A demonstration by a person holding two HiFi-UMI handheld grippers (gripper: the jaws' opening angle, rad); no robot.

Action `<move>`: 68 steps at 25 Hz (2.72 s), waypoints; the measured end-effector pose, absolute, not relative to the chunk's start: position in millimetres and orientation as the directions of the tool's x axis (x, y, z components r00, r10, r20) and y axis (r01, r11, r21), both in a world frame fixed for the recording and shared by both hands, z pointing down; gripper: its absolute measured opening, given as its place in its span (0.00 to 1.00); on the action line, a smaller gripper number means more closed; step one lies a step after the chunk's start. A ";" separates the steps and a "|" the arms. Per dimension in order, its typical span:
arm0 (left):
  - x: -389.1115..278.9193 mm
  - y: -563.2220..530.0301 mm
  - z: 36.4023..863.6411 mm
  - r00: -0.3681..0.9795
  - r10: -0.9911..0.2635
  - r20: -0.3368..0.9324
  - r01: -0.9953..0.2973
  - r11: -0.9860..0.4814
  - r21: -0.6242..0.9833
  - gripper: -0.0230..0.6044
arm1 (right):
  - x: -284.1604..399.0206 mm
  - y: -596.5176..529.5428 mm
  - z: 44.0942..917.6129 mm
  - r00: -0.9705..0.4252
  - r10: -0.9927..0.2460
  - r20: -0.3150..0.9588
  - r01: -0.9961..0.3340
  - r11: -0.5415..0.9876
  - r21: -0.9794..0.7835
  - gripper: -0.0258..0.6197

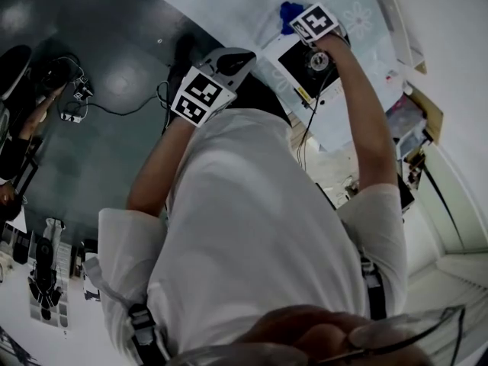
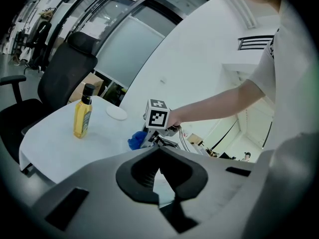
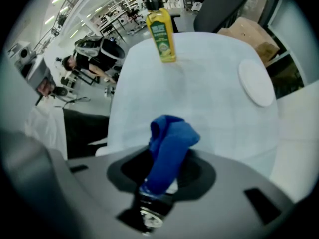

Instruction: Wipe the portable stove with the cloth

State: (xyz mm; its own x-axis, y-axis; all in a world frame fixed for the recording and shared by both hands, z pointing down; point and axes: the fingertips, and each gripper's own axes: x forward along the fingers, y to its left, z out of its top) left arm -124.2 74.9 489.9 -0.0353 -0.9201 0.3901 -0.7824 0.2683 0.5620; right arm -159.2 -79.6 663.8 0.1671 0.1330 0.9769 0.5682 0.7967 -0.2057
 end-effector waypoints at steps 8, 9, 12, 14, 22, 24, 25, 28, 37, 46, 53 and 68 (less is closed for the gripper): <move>-125.3 65.6 490.0 -0.038 -0.914 0.405 -0.781 0.280 0.558 0.09 | -180.4 -106.9 666.9 0.179 0.107 0.978 0.597 0.778 -0.194 0.26; -125.7 64.3 490.5 -0.038 -0.913 0.406 -0.780 0.281 0.559 0.09 | -182.2 -109.2 667.3 0.178 0.106 0.978 0.599 0.777 -0.194 0.26; -126.0 59.2 490.8 -0.038 -0.912 0.409 -0.781 0.283 0.557 0.09 | -183.5 -115.1 666.5 0.192 0.115 0.975 0.589 0.781 -0.208 0.26; -124.7 55.8 490.9 -0.037 -0.911 0.412 -0.781 0.283 0.557 0.09 | -187.4 -122.2 666.7 0.185 0.115 0.976 0.590 0.781 -0.204 0.26; -116.5 45.1 492.9 -0.027 -0.904 0.427 -0.785 0.284 0.550 0.09 | -209.2 -151.7 667.6 0.123 0.104 0.987 0.581 0.799 -0.156 0.26; -115.0 42.2 491.4 -0.026 -0.904 0.427 -0.787 0.282 0.548 0.09 | -213.3 -155.7 667.8 0.112 0.097 0.989 0.586 0.797 -0.144 0.26; -114.0 40.8 491.0 -0.025 -0.904 0.427 -0.787 0.282 0.549 0.09 | -215.5 -158.2 667.9 0.105 0.092 0.990 0.588 0.797 -0.137 0.26; -109.6 36.9 491.7 -0.021 -0.903 0.430 -0.787 0.280 0.549 0.09 | -220.6 -167.7 667.8 0.089 0.092 0.992 0.576 0.808 -0.126 0.26; -96.2 25.0 491.1 0.009 -0.893 0.451 -0.806 0.261 0.532 0.09 | -240.0 -187.7 647.8 -0.046 0.159 0.986 0.478 0.870 -0.118 0.26; -82.9 2.8 484.2 0.049 -0.878 0.476 -0.829 0.230 0.510 0.09 | -239.5 -216.9 629.4 -0.209 0.242 0.948 0.337 0.928 -0.162 0.27; -84.0 -9.8 470.1 0.064 -0.877 0.477 -0.845 0.207 0.494 0.09 | -222.6 -227.6 643.0 -0.226 0.270 0.936 0.267 0.941 -0.208 0.27; -107.4 -34.8 474.8 0.211 -0.845 0.492 -0.875 0.062 0.481 0.09 | -181.1 -240.4 661.7 -0.209 0.391 0.896 0.128 0.920 -0.372 0.26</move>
State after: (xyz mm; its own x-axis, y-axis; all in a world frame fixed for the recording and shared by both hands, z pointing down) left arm -107.4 -34.8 474.8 0.2110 -0.8446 0.4921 -0.8746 0.0617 0.4809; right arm -181.1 -240.4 661.7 -0.2091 0.3914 0.8962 0.1278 0.9195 -0.3717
